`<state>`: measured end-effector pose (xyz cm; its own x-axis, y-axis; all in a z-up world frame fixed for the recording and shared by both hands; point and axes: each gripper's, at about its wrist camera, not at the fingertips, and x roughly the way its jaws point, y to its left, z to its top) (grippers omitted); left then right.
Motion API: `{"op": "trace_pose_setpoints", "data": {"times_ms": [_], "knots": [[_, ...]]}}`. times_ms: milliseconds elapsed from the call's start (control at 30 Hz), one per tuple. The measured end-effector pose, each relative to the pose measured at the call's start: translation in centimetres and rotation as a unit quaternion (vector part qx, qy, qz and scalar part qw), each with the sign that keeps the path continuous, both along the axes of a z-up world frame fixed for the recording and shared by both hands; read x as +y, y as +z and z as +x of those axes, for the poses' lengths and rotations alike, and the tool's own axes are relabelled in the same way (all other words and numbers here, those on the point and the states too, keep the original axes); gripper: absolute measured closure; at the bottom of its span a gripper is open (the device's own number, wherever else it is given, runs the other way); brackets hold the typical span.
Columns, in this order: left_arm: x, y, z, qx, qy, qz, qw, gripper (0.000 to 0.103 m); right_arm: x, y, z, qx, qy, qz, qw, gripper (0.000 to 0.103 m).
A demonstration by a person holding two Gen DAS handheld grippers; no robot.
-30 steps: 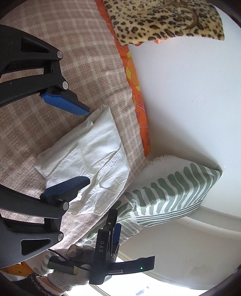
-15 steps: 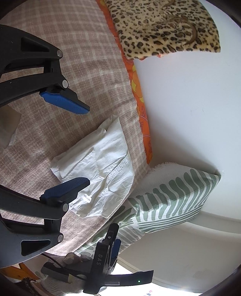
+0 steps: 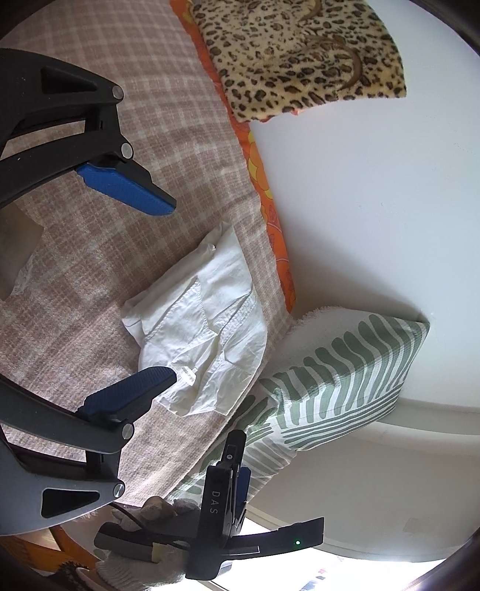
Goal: Fold small clothes
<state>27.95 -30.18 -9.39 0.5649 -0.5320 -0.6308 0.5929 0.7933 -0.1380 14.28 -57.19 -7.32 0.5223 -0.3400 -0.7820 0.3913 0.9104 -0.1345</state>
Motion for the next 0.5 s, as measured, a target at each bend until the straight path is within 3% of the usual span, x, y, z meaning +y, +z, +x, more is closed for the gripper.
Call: {"op": "trace_pose_setpoints", "data": {"times_ms": [100,300,500], "knots": [[0.1,0.1,-0.5,0.0,0.0,0.001,1.0,0.018,0.1,0.3,-0.4,-0.005,-0.004,-0.002,1.0,0.0],[0.1,0.3,-1.5,-0.009,-0.001,0.007,0.9999,0.005,0.1,0.2,-0.9,-0.003,-0.005,-0.003,1.0,0.0],[0.1,0.5,-2.0,-0.011,0.001,0.01,0.9999,0.005,0.0,-0.2,-1.5,0.0,-0.009,0.001,1.0,0.0]]}}
